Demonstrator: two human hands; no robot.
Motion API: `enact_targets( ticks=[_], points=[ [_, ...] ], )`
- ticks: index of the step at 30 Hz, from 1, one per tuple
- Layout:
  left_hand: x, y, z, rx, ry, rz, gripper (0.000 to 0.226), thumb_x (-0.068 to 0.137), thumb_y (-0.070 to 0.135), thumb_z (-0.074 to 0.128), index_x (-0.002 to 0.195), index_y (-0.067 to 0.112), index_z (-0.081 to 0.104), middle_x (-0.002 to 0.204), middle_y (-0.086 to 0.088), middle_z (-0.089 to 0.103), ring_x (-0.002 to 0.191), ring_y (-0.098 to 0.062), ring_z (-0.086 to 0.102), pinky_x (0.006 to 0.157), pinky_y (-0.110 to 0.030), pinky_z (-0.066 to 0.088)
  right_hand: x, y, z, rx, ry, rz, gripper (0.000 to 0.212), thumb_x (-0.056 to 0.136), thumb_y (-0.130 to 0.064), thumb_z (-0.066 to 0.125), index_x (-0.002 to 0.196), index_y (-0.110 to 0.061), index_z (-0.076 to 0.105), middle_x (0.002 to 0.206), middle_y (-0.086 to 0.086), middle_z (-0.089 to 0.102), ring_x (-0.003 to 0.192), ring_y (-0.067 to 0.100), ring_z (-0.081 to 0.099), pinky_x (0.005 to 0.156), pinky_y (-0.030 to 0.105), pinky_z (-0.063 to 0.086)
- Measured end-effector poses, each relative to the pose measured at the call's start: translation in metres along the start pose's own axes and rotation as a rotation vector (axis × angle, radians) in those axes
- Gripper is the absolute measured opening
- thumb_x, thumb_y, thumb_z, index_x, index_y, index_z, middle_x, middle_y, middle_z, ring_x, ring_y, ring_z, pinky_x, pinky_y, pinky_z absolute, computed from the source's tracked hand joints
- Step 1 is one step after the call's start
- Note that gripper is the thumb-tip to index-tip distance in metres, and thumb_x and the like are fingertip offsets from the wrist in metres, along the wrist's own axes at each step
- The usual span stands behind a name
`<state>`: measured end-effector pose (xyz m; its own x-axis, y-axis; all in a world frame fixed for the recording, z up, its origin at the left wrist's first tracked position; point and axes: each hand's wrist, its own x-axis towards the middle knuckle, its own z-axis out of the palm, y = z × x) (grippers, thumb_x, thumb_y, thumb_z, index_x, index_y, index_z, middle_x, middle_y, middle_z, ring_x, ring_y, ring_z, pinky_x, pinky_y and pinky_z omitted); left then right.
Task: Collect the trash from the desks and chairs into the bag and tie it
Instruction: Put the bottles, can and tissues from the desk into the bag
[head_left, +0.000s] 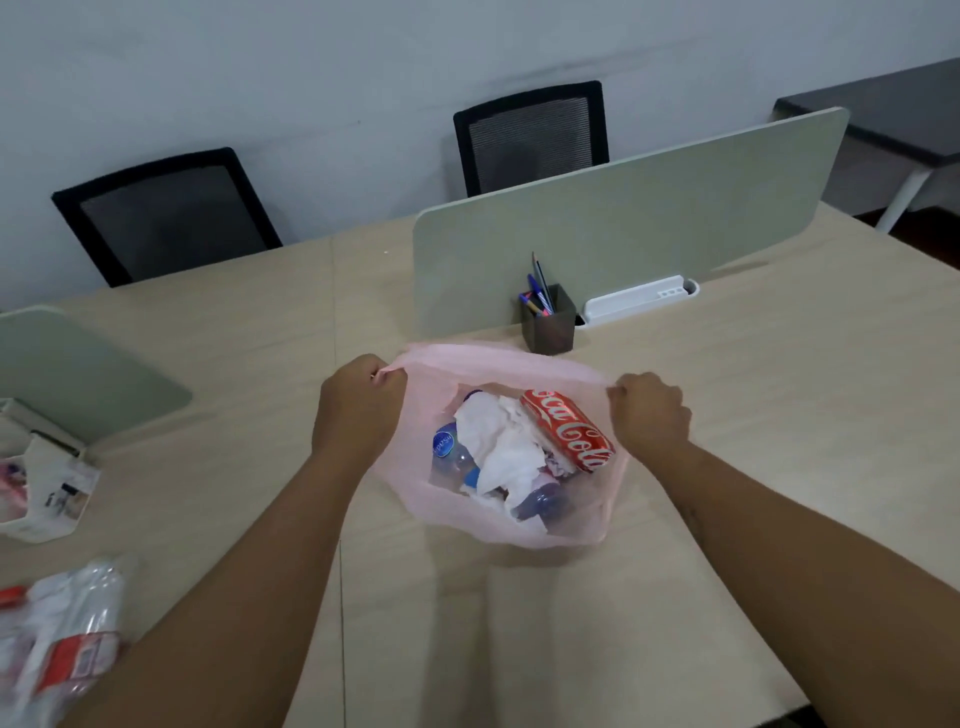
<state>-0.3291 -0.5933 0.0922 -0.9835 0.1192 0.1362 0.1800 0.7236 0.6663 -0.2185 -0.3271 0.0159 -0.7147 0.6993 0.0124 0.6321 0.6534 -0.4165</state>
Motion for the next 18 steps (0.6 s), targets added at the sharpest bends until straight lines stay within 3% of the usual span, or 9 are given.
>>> enact_targets(
  ticks=[3,6,10,13,15,18],
  points=[
    [0.014,0.003,-0.018,0.054,0.020,0.062,0.026,0.092,0.022,0.045,0.072,0.007,0.051,0.066,-0.003,0.048,0.059,-0.021,0.042,0.052,-0.028,0.031,0.009,-0.013,-0.024,0.155,0.107,0.012,0.019,0.096,-0.018,0.039,0.100,-0.011,0.057,0.100,0.016,0.064,0.093,0.039,0.061,0.074,0.038,0.046],
    [0.038,0.020,-0.036,0.051,0.122,0.105,0.030,0.095,0.026,0.040,0.083,0.006,0.058,0.076,-0.006,0.055,0.069,-0.027,0.051,0.054,-0.032,0.036,0.019,-0.042,-0.062,0.194,0.292,0.013,0.015,0.098,-0.011,0.034,0.103,-0.011,0.047,0.083,0.011,0.049,0.076,0.035,0.049,0.065,0.036,0.035],
    [0.060,0.048,-0.057,0.091,0.153,0.212,0.032,0.099,0.029,0.041,0.082,0.008,0.058,0.080,-0.007,0.054,0.075,-0.027,0.047,0.065,-0.031,0.032,0.030,-0.061,-0.094,0.111,0.217,-0.141,0.018,0.099,-0.014,0.036,0.100,-0.006,0.051,0.098,0.020,0.061,0.090,0.040,0.056,0.068,0.035,0.035],
    [0.070,0.055,-0.072,0.114,0.181,0.245,0.031,0.098,0.031,0.044,0.077,0.011,0.055,0.077,-0.005,0.052,0.075,-0.028,0.048,0.065,-0.032,0.034,0.035,-0.060,-0.114,0.129,0.366,-0.123,0.016,0.098,-0.011,0.036,0.097,-0.007,0.051,0.089,0.016,0.056,0.078,0.036,0.050,0.067,0.038,0.036],
    [0.070,0.056,-0.081,0.094,0.212,0.243,0.027,0.095,0.030,0.046,0.072,0.016,0.050,0.073,-0.005,0.051,0.074,-0.030,0.051,0.061,-0.032,0.035,0.034,-0.057,-0.126,0.088,0.355,-0.128,0.015,0.097,-0.012,0.037,0.095,-0.009,0.051,0.088,0.015,0.055,0.075,0.032,0.046,0.068,0.038,0.037],
    [0.057,0.065,-0.091,0.119,0.316,0.293,0.017,0.093,0.030,0.047,0.082,0.017,0.052,0.083,-0.012,0.060,0.077,-0.035,0.054,0.062,-0.037,0.042,0.029,-0.050,-0.142,0.123,0.412,-0.195,0.020,0.099,-0.016,0.034,0.091,-0.009,0.050,0.083,0.011,0.051,0.073,0.031,0.046,0.063,0.034,0.035]
  ],
)
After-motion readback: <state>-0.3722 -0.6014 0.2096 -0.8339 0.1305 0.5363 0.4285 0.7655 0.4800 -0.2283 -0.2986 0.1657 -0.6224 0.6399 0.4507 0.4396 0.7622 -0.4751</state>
